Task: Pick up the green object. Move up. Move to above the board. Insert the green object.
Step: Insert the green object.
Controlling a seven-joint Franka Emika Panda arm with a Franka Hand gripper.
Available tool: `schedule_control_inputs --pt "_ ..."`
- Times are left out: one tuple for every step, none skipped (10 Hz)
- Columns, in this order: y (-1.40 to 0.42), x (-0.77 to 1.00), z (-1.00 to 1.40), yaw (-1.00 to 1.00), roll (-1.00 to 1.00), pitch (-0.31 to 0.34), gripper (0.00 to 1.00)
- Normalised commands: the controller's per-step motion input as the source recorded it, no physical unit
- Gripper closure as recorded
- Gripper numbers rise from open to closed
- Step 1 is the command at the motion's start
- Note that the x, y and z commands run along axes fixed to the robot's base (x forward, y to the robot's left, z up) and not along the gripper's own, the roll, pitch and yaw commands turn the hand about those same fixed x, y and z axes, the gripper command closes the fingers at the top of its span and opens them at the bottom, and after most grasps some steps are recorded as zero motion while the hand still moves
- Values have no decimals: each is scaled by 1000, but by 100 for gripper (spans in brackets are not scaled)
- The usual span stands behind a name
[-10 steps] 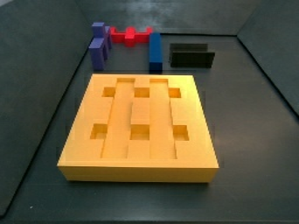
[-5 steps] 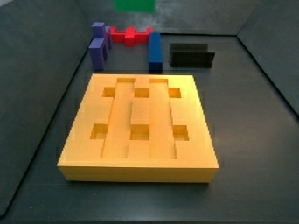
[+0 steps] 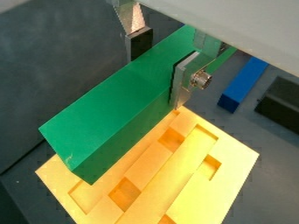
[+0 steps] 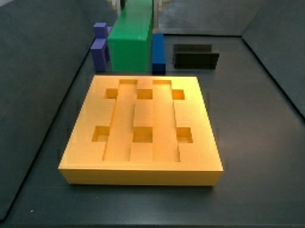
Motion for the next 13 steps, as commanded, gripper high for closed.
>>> schedule_control_inputs --pt "-149 -237 -791 0 -19 -203 100" --pt "-220 -314 -617 126 109 -244 100" --pt "-220 -177 -654 214 186 -157 100" --pt "-249 -466 -666 220 237 -236 100" --pt "-231 -157 -706 177 173 -186 100" --pt "-214 103 -591 0 214 -23 100" --pt "-171 226 -623 -71 191 13 100" --pt "-6 260 -571 -83 66 76 100" --pt "0 211 -540 0 30 109 100" --pt "-6 0 -506 0 69 51 100" --pt "-23 0 -486 0 87 37 100" --pt "-83 0 -503 0 54 0 100" --pt "-97 -143 -380 0 79 0 100"
